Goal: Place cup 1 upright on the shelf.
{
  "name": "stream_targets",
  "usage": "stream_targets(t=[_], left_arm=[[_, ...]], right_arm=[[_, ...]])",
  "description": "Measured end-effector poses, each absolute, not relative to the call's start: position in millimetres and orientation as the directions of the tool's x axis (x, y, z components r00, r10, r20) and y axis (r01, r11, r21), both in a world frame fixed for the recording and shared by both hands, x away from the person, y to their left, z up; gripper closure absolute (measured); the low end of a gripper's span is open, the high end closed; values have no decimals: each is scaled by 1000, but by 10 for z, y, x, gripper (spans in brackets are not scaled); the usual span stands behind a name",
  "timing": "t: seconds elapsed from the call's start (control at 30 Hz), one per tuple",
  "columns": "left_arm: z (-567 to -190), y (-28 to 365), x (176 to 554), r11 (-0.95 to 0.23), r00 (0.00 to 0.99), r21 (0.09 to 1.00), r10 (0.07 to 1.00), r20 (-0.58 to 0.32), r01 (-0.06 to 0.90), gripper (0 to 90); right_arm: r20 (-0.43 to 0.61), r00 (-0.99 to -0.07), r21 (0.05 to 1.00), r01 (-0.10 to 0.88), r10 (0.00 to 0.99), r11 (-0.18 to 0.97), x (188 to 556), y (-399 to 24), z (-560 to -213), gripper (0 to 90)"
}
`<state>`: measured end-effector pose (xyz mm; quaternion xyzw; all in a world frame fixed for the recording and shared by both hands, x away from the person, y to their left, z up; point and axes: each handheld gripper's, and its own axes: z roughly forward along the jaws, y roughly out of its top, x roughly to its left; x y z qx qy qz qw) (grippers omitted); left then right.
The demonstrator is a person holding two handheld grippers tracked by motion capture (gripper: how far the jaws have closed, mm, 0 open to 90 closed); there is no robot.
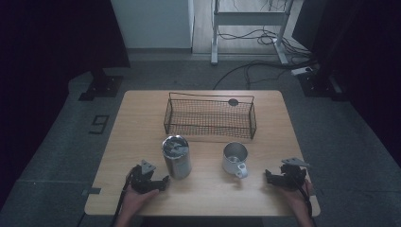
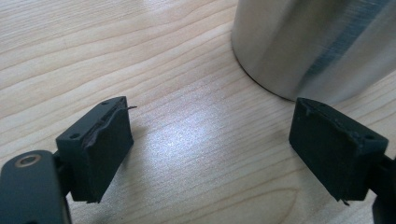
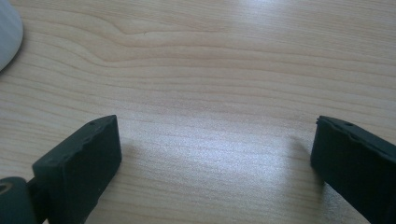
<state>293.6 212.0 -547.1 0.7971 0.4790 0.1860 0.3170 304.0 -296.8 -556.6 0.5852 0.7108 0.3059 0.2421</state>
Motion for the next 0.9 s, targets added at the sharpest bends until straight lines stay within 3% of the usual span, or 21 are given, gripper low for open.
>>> stream_targets(t=[0.9], left_arm=[[-5454, 2182, 2906, -299, 424, 683, 906, -17, 667, 126]], right_arm=[[14, -184, 722, 681, 983, 118, 3016, -2954, -5564, 41]])
